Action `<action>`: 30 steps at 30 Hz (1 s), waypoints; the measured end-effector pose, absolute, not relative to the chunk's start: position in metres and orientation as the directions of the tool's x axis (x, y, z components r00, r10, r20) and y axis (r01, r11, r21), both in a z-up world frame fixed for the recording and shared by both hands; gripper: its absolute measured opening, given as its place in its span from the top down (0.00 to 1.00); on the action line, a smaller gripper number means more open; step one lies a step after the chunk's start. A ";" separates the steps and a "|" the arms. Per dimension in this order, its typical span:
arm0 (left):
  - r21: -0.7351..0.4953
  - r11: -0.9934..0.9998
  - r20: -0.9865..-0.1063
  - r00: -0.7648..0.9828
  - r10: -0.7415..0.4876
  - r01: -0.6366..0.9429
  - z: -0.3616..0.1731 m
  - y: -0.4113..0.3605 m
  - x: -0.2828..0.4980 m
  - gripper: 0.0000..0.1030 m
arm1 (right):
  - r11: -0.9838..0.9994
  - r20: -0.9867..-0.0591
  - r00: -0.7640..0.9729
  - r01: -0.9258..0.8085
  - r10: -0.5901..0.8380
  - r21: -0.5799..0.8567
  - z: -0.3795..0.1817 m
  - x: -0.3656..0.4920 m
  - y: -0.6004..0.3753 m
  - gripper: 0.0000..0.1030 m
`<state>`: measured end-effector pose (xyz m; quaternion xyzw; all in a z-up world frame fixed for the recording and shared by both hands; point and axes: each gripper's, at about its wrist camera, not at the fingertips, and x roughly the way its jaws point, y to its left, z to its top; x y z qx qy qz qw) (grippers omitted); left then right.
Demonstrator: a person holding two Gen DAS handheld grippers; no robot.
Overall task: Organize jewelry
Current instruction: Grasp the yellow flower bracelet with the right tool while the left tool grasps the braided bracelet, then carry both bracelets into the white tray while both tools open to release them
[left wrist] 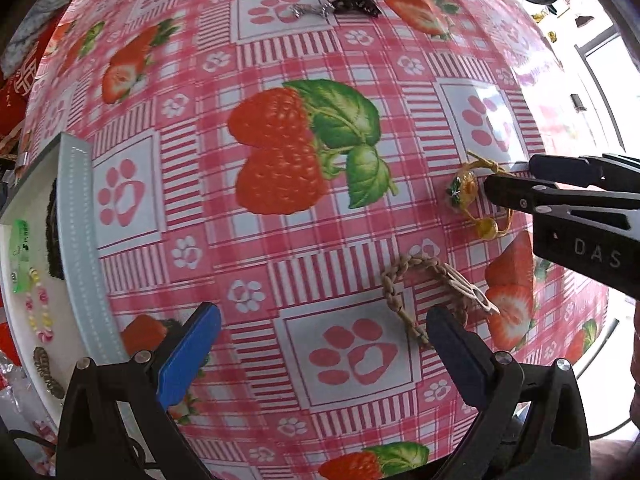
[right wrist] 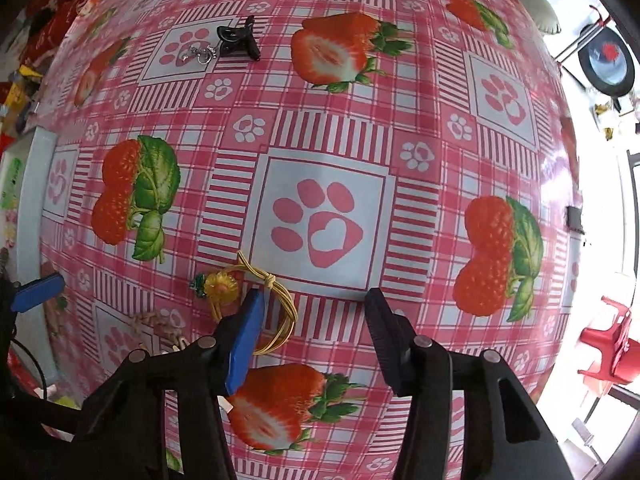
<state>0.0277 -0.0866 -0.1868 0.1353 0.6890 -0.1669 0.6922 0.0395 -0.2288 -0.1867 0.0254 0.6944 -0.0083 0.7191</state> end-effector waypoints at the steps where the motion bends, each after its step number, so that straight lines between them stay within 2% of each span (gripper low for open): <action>1: -0.039 0.907 -0.999 -0.006 -0.040 0.418 -0.189 -0.088 0.027 0.00 | 0.999 -0.999 0.039 0.046 0.022 0.023 -0.187 0.039 -0.228 0.46; 5: -0.010 0.907 -1.000 0.000 -0.011 0.421 -0.196 -0.099 0.025 0.00 | 0.999 -0.999 0.046 0.050 0.007 0.009 -0.188 0.034 -0.226 0.52; 9: 0.014 0.907 -1.000 0.009 0.011 0.421 -0.206 -0.109 0.028 0.02 | 0.999 -0.999 0.049 0.045 0.008 0.010 -0.186 0.032 -0.225 0.72; 10: 0.014 0.905 -1.000 0.011 0.011 0.425 -0.206 -0.111 0.027 0.03 | 0.999 -0.999 0.046 0.039 0.007 0.009 -0.185 0.033 -0.225 0.73; 12: 0.016 0.899 -1.000 0.022 0.008 0.437 -0.204 -0.115 0.026 0.10 | 0.999 -0.999 0.042 0.036 0.007 0.009 -0.184 0.036 -0.224 0.75; 14: 0.016 0.891 -0.999 0.032 0.001 0.454 -0.200 -0.124 0.024 0.23 | 0.999 -0.999 0.040 0.037 0.008 0.009 -0.184 0.037 -0.226 0.75; 19: 0.010 0.868 -0.999 0.035 -0.008 0.496 -0.195 -0.140 0.019 0.47 | 0.999 -0.999 0.034 0.033 0.008 0.009 -0.182 0.039 -0.228 0.80; 20: 0.008 0.865 -0.999 0.038 -0.013 0.502 -0.193 -0.143 0.018 0.60 | 0.999 -0.999 0.033 0.031 0.008 0.009 -0.182 0.039 -0.227 0.84; 21: 0.005 0.862 -0.999 0.041 -0.019 0.507 -0.191 -0.147 0.019 0.69 | 1.000 -0.999 0.032 0.030 0.007 0.008 -0.182 0.039 -0.227 0.88; 22: -0.007 0.859 -0.999 0.035 -0.029 0.512 -0.190 -0.149 0.020 0.87 | 0.999 -0.999 0.032 0.032 0.005 0.006 -0.182 0.039 -0.226 0.90; 26: -0.097 0.878 -0.995 -0.019 -0.099 0.468 -0.184 -0.137 0.030 0.88 | 0.999 -0.999 0.032 0.051 0.015 0.017 -0.184 0.039 -0.226 0.95; 30: -0.140 0.899 -0.990 -0.031 -0.140 0.415 -0.178 -0.124 0.038 0.88 | 0.994 -0.998 0.038 0.094 0.046 0.049 -0.180 0.039 -0.234 0.96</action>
